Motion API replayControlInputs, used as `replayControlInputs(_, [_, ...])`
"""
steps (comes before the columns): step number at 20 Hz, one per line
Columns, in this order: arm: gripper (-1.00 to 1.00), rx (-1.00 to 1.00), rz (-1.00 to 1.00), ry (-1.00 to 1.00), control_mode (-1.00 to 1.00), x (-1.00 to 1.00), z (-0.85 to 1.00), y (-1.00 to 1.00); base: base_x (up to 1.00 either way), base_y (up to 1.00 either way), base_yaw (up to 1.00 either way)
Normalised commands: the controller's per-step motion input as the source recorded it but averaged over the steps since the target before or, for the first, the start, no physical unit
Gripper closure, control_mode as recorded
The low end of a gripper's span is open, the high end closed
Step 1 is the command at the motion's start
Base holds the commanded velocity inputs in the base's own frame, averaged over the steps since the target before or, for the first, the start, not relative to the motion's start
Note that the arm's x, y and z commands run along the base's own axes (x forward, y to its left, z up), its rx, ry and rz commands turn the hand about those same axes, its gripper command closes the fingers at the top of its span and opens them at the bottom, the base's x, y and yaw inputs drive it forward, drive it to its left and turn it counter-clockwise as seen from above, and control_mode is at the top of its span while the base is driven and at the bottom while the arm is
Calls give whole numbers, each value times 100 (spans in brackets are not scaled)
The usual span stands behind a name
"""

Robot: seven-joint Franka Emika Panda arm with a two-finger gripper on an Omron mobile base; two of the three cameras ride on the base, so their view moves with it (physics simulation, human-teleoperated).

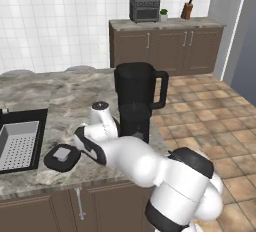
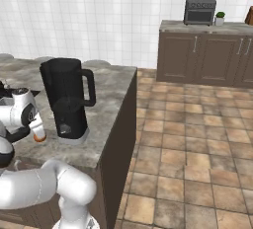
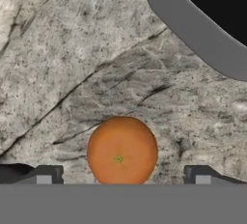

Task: Open the blender lid, put the tangerine in the blender, close the lid, and start the blender.

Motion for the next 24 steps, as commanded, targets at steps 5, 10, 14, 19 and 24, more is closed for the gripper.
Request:
replayControlInputs(5, [-100, 0, 0, 0, -100, 0, -14, -1, 0, 0, 0])
replayControlInputs(10, [-100, 0, 0, 0, -100, 0, -24, -1, 0, 0, 0])
replayControlInputs(14, [-100, 0, 0, 0, -100, 0, -28, 0, 0, 0, 0])
replayControlInputs(19, [100, 0, 0, 0, -100, 0, -26, 0, 0, 0, 0])
replayControlInputs(24, [100, 0, -2, 0, -100, -14, 20, -8, 0, 0, 0])
